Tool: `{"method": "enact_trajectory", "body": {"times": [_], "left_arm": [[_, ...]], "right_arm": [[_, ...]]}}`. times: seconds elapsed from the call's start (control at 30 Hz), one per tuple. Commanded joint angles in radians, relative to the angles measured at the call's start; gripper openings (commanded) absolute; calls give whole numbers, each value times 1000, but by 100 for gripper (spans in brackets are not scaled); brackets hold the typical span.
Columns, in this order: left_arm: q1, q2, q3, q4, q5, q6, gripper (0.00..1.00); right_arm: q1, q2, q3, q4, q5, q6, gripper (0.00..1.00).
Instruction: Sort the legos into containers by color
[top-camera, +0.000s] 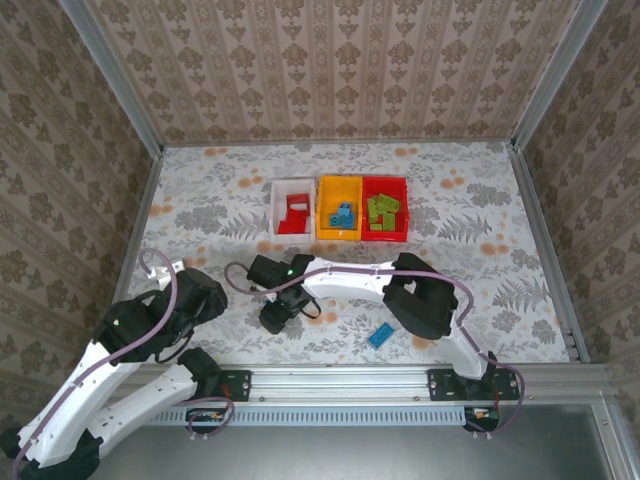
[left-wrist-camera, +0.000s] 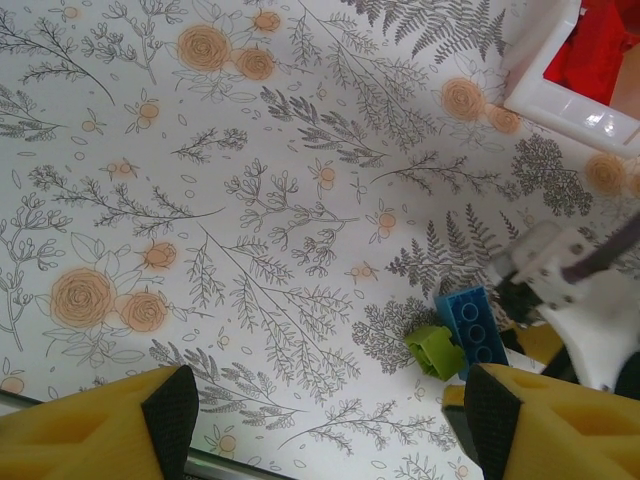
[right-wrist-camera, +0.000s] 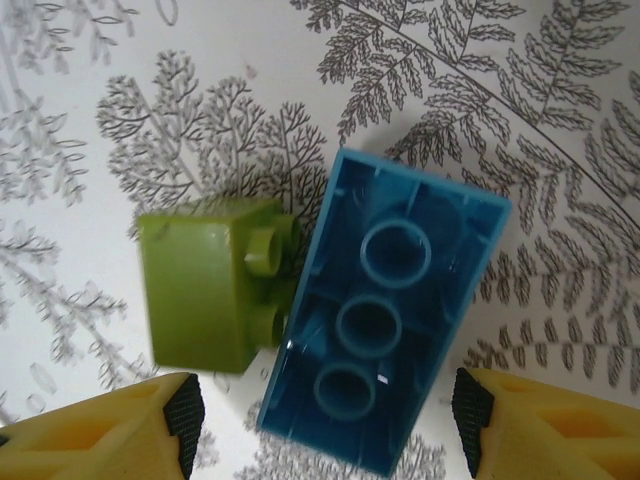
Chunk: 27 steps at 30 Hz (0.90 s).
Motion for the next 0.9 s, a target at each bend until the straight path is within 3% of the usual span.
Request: {"method": "enact_trajectory", "body": {"times": [0.0,0.4,0.6,0.87], "left_arm": [[6,-5,1,8,-5,13,74],[6,4,-11,43,8,19,74],[8,24,-14,95,30,50,74],[7,142,9,315,121,186,74]], "right_arm": [[-1,40,48,-55,41,-8,67],[-15,86,101,-86,89,-20,44],[-41,-37,45,-68,157,-7,32],[-263,-266,-28,-73,267,111,30]]}}
